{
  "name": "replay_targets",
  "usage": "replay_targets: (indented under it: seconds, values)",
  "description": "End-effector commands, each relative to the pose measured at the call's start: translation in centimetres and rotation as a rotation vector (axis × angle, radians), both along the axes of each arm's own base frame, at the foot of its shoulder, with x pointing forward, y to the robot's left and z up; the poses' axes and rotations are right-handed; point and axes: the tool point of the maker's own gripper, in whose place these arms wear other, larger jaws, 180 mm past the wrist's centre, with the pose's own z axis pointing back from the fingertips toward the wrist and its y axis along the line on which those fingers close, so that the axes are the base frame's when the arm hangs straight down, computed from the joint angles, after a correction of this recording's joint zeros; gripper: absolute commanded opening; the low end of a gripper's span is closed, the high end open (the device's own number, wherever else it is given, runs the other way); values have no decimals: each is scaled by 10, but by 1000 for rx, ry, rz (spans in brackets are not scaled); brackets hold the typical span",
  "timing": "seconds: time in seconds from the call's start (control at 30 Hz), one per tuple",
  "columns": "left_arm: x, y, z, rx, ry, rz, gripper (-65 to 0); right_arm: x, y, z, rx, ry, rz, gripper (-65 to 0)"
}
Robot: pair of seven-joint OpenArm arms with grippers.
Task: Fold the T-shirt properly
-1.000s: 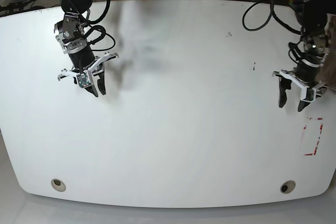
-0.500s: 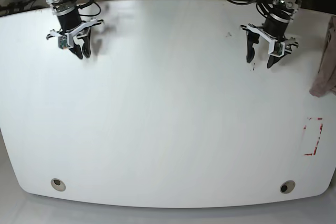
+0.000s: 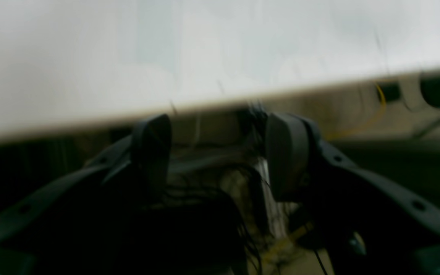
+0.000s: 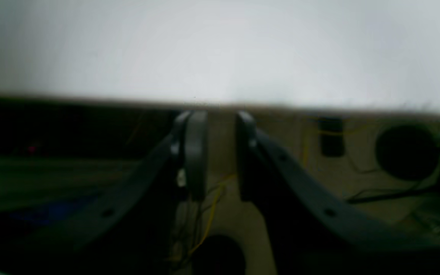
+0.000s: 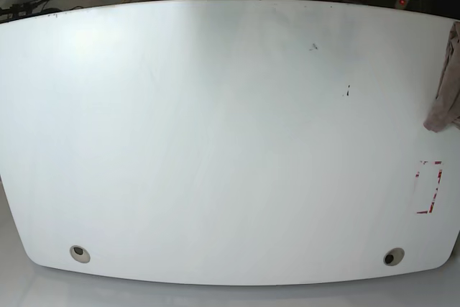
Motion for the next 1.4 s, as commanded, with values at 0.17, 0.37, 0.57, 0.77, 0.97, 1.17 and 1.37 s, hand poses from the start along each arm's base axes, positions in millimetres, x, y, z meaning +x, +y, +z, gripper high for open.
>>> replay_targets:
  seconds: [0.17, 0.37, 0.57, 0.77, 0.97, 1.17, 1.37]
  values:
    - [-94, 4, -45, -29, 256, 84, -289, -93, 38, -34, 117, 239, -5, -528]
    - [-119, 10, -103, -50, 378, 148, -288, -116, 55, -88, 190, 365, -10, -528]
    - [-128, 15, -160, -68, 486, 172, -290, -122, 66, -146, 170, 486, 41, -528]
    - [-115, 11, -204, -62, 563, 141, -290, -104, 68, -188, 143, 548, 11, -528]
    - [-107, 1, -241, -83, 678, 153, -290, -86, 68, -214, 105, 598, 7, -526]
    - [-87, 12, -258, -24, 701, 217, -290, -75, 65, -228, 75, 631, -15, -522]
    - [-63, 14, -265, 3, 710, 246, -290, -54, 68, -236, 87, 635, -33, -520]
